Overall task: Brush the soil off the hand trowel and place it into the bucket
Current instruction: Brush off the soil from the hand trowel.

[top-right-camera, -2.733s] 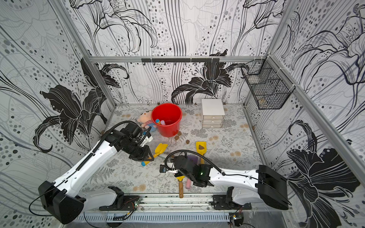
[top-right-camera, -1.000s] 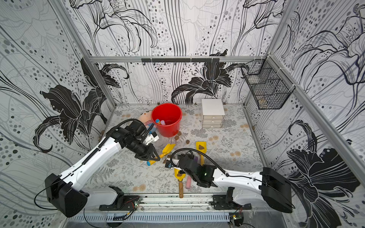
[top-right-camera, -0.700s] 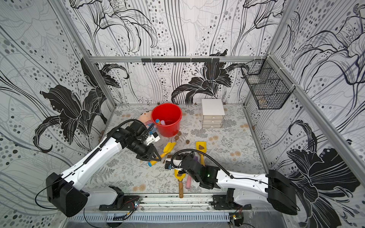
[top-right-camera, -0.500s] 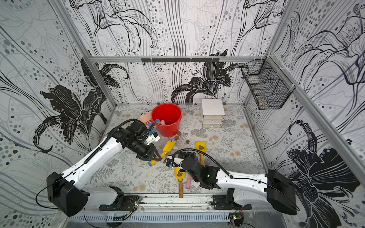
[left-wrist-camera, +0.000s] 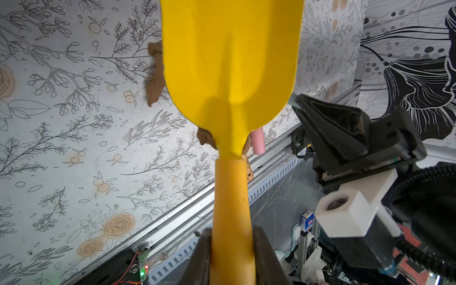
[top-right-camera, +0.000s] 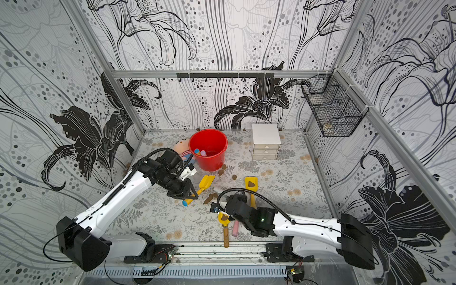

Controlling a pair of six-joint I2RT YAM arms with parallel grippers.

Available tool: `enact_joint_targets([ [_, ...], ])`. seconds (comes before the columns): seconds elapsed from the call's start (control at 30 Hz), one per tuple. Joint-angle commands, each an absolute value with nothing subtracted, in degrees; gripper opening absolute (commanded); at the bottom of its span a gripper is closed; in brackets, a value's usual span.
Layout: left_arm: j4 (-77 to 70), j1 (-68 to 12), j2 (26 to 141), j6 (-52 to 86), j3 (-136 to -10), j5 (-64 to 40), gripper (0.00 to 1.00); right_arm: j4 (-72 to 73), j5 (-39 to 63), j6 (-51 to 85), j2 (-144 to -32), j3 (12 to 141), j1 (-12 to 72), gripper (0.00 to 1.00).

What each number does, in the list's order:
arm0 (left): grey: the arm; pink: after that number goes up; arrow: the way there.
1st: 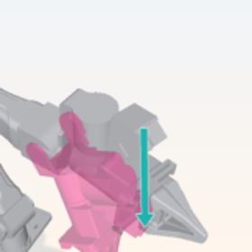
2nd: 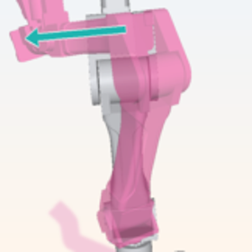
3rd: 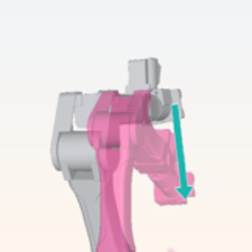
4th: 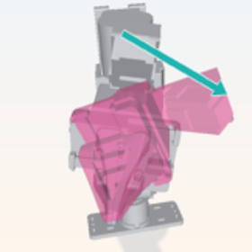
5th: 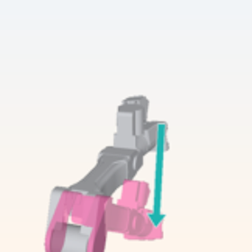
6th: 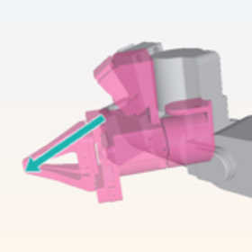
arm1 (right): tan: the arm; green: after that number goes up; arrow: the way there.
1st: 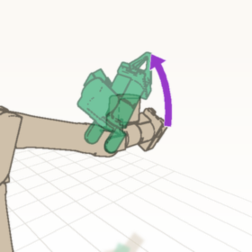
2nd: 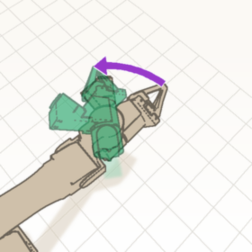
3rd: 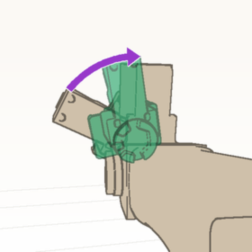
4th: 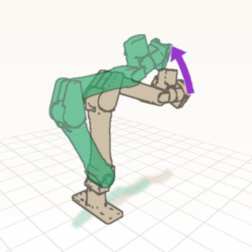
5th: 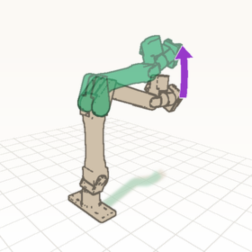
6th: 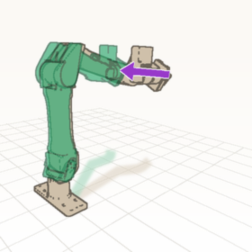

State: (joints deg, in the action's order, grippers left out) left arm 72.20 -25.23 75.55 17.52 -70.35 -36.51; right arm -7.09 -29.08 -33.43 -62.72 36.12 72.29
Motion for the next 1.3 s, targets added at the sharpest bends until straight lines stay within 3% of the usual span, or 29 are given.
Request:
enact_joint_targets([
  [0.0, 73.1, -25.7, 75.4, 16.9, -71.8, -33.0, 0.0, -9.8, -24.5, -32.9, -62.4, 39.8, 73.5, 0.0],
  [0.17, 73.6, -27.8, 76.2, 16.9, -71.0, -30.7, 0.0, -5.9, -21.6, -35.3, -62.1, 40.4, 73.6, 0.0],
  [0.43, 75.5, -30.0, 77.3, 15.7, -71.5, -27.5, 0.0, -4.2, -32.9, -37.7, -66.6, 43.0, 72.3, 0.0],
  [0.73, 76.6, -30.5, 77.1, 14.5, -72.5, -25.4, 0.0, -9.8, -35.7, -31.8, -67.8, 43.8, 67.8, 0.0],
  [0.97, 74.5, -28.8, 76.1, 15.8, -72.8, -25.8, 0.0, -14.4, -23.5, -31.5, -67.0, 42.9, 70.2, 0.0],
  [1.27, 72.0, -28.9, 76.2, 17.0, -70.6, -25.9, 0.0, -7.4, -11.3, -29.5, -60.8, 41.0, 71.0, 0.0],
])
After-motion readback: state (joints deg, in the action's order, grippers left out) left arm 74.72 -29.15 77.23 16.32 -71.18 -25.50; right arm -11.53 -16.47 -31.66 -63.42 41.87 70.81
